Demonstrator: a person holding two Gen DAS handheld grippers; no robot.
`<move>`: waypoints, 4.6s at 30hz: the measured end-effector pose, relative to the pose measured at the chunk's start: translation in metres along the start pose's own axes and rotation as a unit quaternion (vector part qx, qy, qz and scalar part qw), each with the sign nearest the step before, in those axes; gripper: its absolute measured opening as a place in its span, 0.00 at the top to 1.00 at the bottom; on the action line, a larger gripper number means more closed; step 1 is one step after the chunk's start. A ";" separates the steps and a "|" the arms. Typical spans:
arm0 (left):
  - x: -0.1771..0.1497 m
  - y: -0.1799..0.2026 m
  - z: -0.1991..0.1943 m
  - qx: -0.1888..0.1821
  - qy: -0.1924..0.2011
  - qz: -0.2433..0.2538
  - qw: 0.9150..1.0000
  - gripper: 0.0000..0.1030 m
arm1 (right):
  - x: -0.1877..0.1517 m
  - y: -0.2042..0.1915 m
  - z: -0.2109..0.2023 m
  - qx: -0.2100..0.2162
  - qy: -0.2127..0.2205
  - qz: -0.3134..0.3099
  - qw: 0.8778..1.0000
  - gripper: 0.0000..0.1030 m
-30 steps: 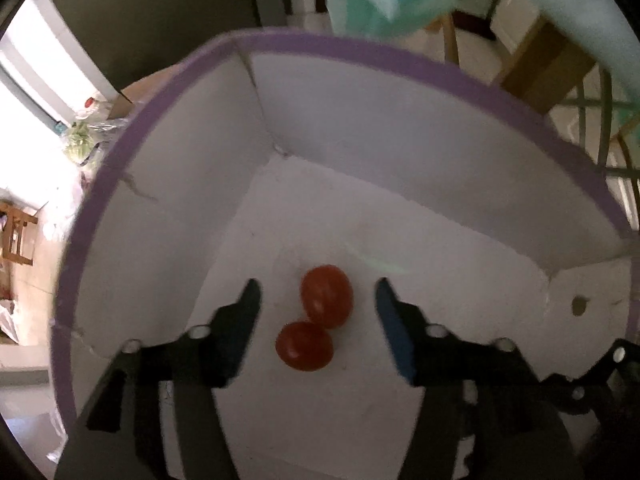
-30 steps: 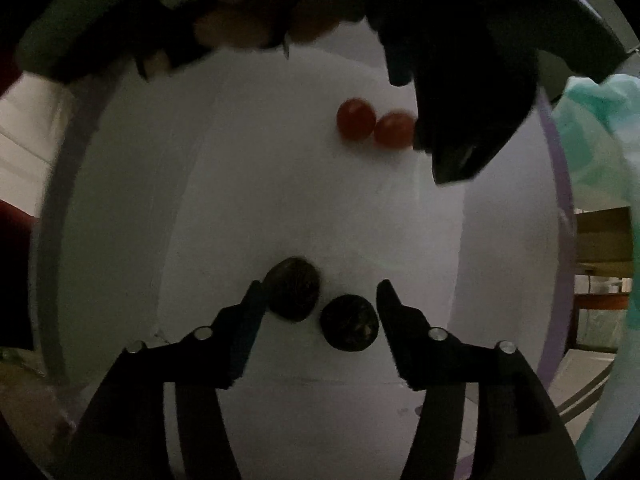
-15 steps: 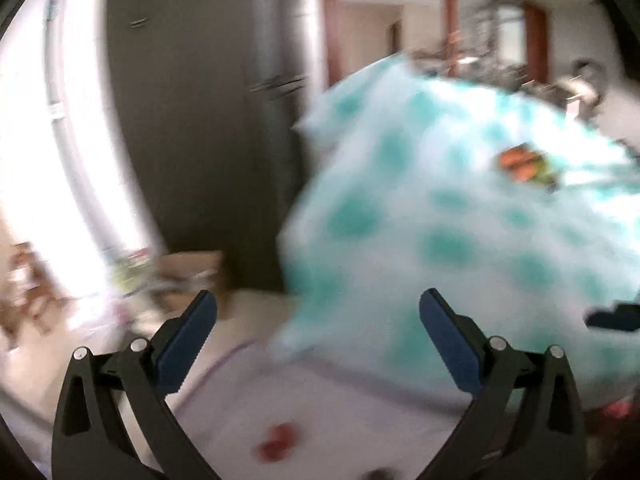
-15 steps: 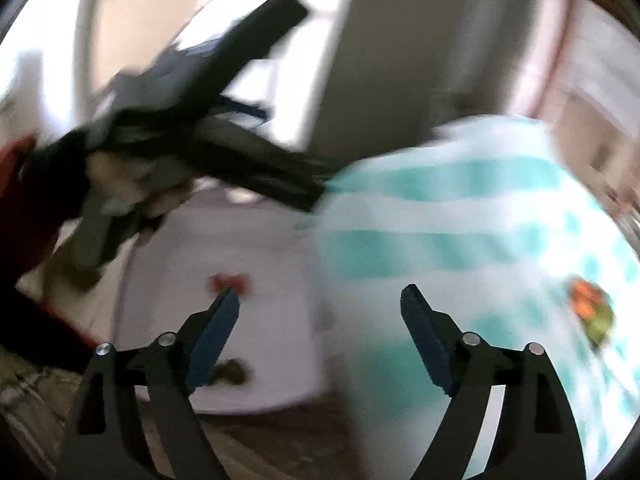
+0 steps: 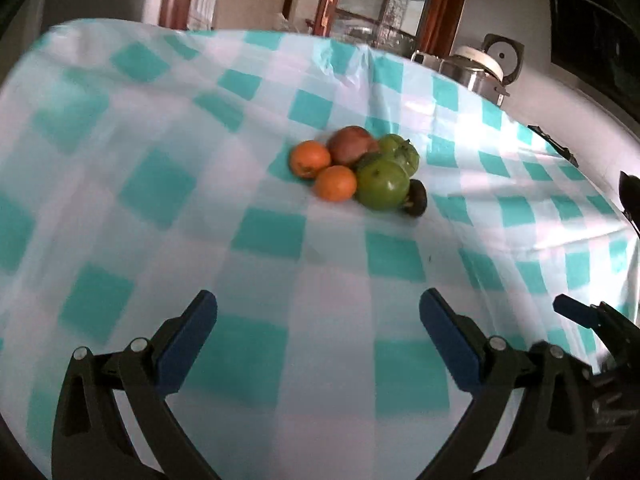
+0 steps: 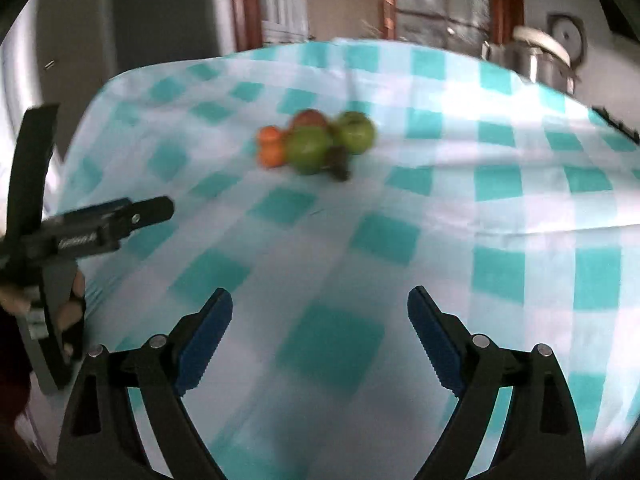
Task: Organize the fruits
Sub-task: 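Move both open tools back over the fruit cluster on the table, then grasp a dark brown fruit with the right tool while the left tool grasps an orange, then carry the orange and dark fruit toward the white box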
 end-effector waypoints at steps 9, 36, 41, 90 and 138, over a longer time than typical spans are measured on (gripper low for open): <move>0.019 -0.033 0.026 -0.041 -0.021 -0.110 0.993 0.02 | 0.050 0.033 0.094 0.027 -0.055 -0.003 0.998 0.16; 0.020 -0.030 0.021 -0.059 -0.015 -0.109 0.992 0.02 | 0.056 -0.005 0.098 0.129 -0.046 -0.047 0.990 0.62; 0.015 -0.020 0.035 -0.043 -0.055 -0.085 0.994 0.02 | 0.031 0.013 0.069 0.123 -0.027 0.051 0.991 0.62; -0.001 0.035 0.058 0.000 -0.091 0.078 0.993 0.27 | 0.026 0.026 0.076 0.171 -0.032 0.122 0.977 0.61; -0.147 -0.161 -0.237 0.074 0.047 -0.016 0.996 0.59 | -0.071 -0.293 -0.070 0.180 -0.039 -0.132 0.974 0.62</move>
Point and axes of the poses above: each gripper's, at about its wrist camera, not at the fingertips, and z roughly the way its jaws point, y to its right, x to its top, the point moved 9 cm from there along z, roughly the way its jaws point, and after that the axes turned 6 degrees about -z, right-handed, at the moved point
